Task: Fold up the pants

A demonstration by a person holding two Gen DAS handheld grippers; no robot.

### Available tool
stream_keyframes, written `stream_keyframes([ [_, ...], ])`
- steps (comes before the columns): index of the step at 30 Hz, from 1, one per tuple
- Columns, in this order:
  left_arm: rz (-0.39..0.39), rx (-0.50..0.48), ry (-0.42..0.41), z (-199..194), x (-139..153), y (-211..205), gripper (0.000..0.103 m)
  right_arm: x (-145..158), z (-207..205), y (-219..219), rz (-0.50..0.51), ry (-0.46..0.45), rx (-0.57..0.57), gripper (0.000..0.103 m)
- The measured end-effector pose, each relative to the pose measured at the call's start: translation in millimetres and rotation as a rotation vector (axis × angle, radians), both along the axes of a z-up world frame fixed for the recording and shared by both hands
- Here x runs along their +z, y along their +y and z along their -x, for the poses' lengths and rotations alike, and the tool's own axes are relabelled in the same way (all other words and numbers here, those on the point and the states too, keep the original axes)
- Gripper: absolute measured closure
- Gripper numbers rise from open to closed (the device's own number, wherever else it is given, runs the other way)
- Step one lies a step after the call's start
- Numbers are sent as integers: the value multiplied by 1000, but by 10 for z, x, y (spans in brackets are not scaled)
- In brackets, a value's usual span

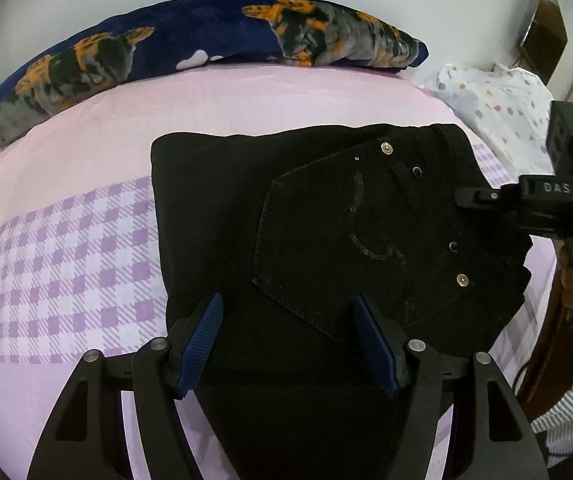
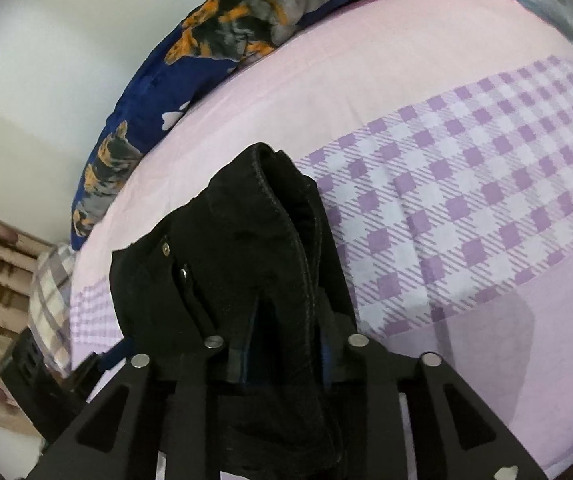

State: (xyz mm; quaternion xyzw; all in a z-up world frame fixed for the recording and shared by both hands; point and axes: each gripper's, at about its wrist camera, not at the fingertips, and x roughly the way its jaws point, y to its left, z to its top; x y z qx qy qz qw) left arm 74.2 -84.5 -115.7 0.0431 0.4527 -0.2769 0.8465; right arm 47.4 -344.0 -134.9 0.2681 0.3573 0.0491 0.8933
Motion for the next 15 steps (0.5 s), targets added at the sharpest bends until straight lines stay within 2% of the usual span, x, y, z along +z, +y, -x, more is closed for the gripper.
stream_keyframes([
  [4, 12, 0, 5, 23, 30, 19, 35, -7, 194, -45, -43, -3, -22, 70],
  [10, 18, -37, 0, 154, 104, 92, 35, -29, 486, -17, -53, -7, -39, 70],
  [11, 20, -42, 1, 172, 108, 102, 35, -24, 521, -6, -49, -14, -41, 72],
  [12, 20, -46, 5, 182, 106, 108, 35, -3, 539, 14, -30, -21, -48, 82],
  [15, 13, -52, 16, 213, 99, 130, 35, 84, 621, 87, 11, -39, -57, 88],
])
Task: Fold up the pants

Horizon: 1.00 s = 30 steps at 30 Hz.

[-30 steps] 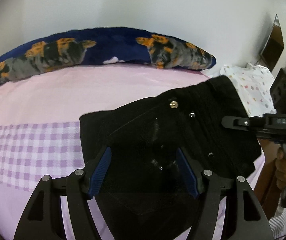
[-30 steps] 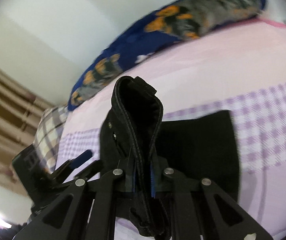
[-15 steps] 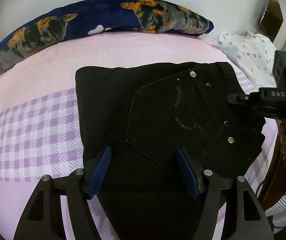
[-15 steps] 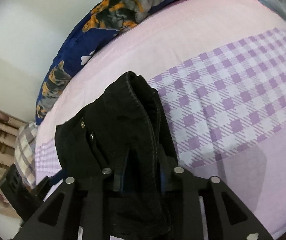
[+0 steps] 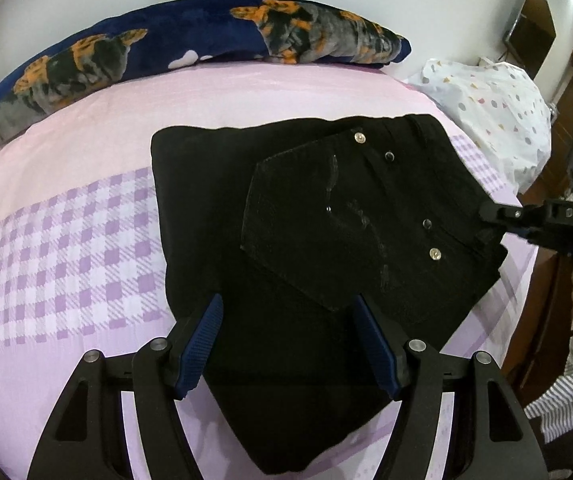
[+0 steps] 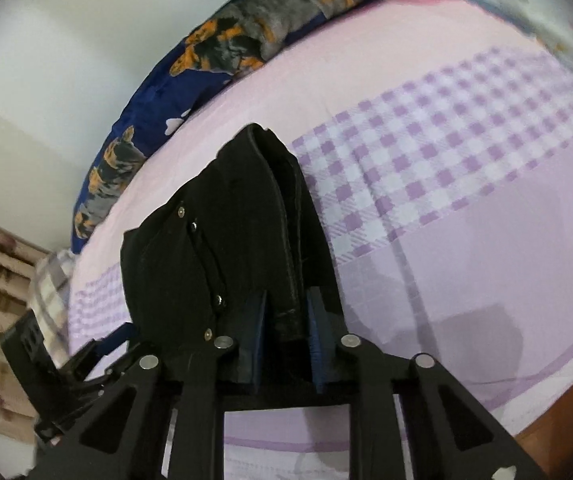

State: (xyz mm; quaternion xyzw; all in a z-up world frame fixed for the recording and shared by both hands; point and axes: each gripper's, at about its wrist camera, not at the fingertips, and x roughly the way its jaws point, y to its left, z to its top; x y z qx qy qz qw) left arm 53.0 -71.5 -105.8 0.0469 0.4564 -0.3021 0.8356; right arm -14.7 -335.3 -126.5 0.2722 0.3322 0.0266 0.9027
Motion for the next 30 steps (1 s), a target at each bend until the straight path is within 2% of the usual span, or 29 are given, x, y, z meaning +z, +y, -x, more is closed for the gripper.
stream_keyframes([
  [6, -7, -21, 34, 79, -20, 61, 35, 126, 286, 67, -2, -52, -8, 90],
  [11, -65, -33, 29, 165, -126, 29, 35, -202, 221, 67, 41, 33, -30, 91],
  [20, -95, -21, 13, 192, -144, -4, 35, -265, 213, -6, -20, 39, -37, 89],
  [26, -95, -9, 10, 189, -154, 12, 35, -276, 248, -22, -70, 26, -65, 85],
  [30, -94, -7, 4, 200, -148, 19, 35, -259, 290, -3, -64, 11, -81, 81],
])
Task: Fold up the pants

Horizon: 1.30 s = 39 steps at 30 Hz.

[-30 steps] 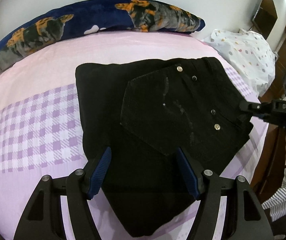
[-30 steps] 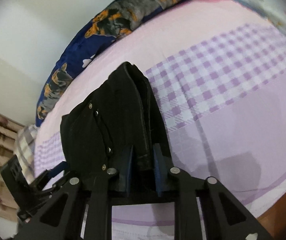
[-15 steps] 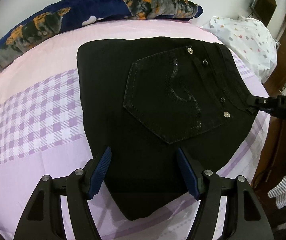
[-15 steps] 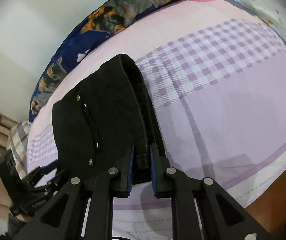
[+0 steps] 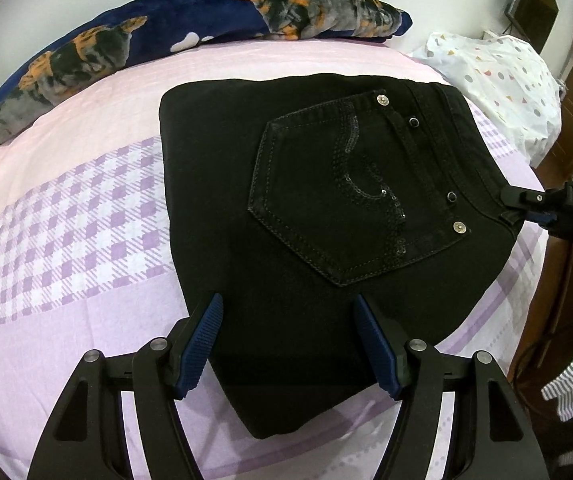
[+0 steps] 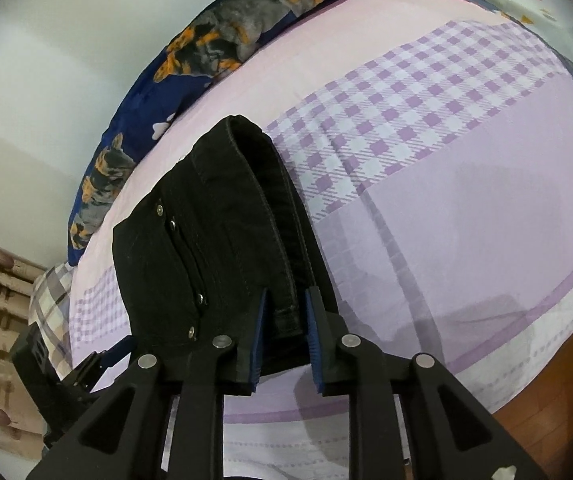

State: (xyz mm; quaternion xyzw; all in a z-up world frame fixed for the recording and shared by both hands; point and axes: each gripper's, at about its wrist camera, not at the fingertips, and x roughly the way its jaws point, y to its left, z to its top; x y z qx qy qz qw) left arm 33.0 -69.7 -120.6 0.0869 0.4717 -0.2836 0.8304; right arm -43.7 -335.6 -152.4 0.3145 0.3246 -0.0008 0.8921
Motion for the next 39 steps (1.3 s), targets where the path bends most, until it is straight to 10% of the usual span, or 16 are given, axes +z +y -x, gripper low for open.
stream_keyframes([
  [4, 43, -1, -24, 28, 96, 79, 35, 74, 49, -2, 15, -13, -20, 57],
  [20, 213, 153, -99, -603, 419, 312, 35, 777, -421, 131, 232, -152, -4, 72],
  [39, 185, 160, 72, -916, -58, 302, 34, 304, -767, -155, 182, -25, 101, 71],
])
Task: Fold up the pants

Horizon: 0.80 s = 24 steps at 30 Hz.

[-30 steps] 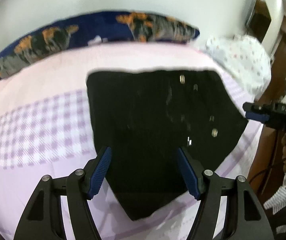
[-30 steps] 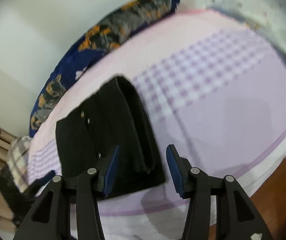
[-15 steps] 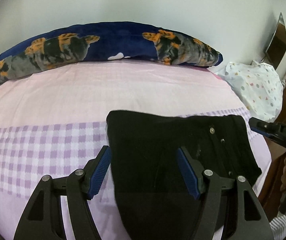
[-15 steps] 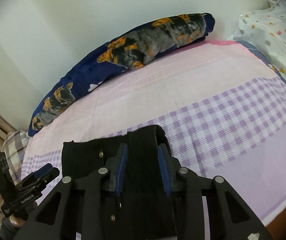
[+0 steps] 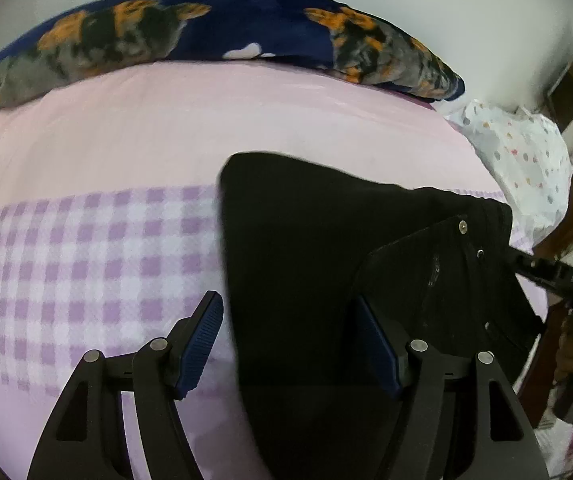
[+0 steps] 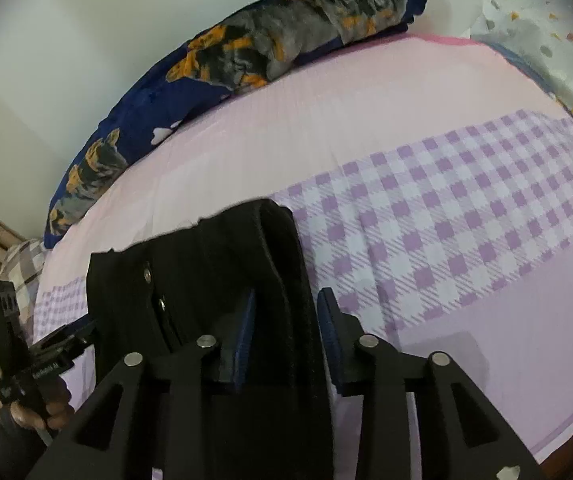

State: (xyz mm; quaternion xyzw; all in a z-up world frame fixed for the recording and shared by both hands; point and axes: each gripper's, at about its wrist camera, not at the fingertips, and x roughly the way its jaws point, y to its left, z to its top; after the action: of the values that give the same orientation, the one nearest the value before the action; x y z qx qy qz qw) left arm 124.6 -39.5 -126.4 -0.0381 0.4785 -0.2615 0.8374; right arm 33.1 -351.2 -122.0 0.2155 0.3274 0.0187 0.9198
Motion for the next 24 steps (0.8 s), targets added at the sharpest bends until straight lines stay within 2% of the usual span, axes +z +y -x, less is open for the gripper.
stream_keyframes([
  [3, 19, 13, 31, 45, -2, 187, 34, -63, 24, -99, -51, 11, 62, 66],
  [8, 94, -25, 169, 91, -95, 390, 34, -224, -12, -309, -174, 67, 182, 57],
  [12, 131, -59, 205, 121, -103, 374, 34, -339, -89, -413, -268, 105, 282, 57],
  [15, 206, -106, 256, 89, -125, 319, 34, -439, -167, -482, -373, 115, 368, 58],
  [18, 261, -113, 270, 48, -140, 289, 32, -522, -284, -514, -446, 123, 430, 61],
  [21, 309, -130, 287, -2, -146, 249, 24, -517, -396, -439, -430, 128, 468, 64],
  [24, 331, -168, 260, -63, -137, 138, 20, -505, -516, -293, -413, 134, 503, 65],
])
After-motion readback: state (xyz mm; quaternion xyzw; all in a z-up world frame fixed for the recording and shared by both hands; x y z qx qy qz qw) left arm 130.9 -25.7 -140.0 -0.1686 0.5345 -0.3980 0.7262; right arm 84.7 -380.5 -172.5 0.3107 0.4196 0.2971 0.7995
